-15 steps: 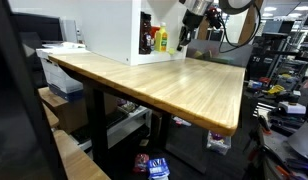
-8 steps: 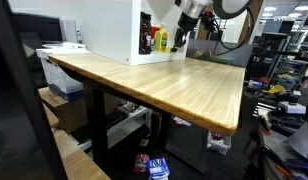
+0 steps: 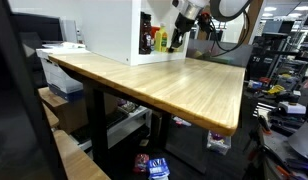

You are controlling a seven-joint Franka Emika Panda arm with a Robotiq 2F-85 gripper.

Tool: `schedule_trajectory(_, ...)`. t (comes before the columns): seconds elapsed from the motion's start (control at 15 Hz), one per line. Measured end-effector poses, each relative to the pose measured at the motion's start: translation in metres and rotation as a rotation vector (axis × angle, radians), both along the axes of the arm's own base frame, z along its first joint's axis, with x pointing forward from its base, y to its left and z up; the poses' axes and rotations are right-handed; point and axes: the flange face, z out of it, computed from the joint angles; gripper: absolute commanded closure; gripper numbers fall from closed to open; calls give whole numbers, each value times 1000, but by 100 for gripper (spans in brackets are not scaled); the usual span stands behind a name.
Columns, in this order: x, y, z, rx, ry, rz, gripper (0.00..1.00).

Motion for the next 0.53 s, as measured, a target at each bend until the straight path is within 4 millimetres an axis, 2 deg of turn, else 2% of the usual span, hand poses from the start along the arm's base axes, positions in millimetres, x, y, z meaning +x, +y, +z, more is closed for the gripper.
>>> schedule_trajectory(0.53, 2, -7, 8, -45, 87, -53, 100)
